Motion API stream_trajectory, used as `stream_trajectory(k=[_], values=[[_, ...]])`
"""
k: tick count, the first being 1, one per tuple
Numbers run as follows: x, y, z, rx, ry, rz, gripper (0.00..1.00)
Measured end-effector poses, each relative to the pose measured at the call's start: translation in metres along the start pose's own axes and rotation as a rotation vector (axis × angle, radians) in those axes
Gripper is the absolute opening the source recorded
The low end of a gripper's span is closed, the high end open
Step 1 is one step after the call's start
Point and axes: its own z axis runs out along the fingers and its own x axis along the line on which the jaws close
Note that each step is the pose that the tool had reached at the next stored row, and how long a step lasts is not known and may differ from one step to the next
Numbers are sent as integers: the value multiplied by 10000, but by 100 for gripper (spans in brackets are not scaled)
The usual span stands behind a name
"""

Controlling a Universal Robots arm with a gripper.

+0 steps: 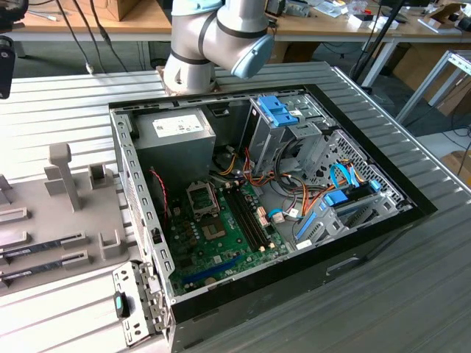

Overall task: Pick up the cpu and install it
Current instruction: 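Pick up the cpu and move it towards the insertion slot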

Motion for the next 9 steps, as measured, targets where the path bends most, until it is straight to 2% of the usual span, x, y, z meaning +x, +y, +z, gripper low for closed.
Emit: stream_trajectory(k=[9], values=[[-58,-2,-2,0,0,0,47]])
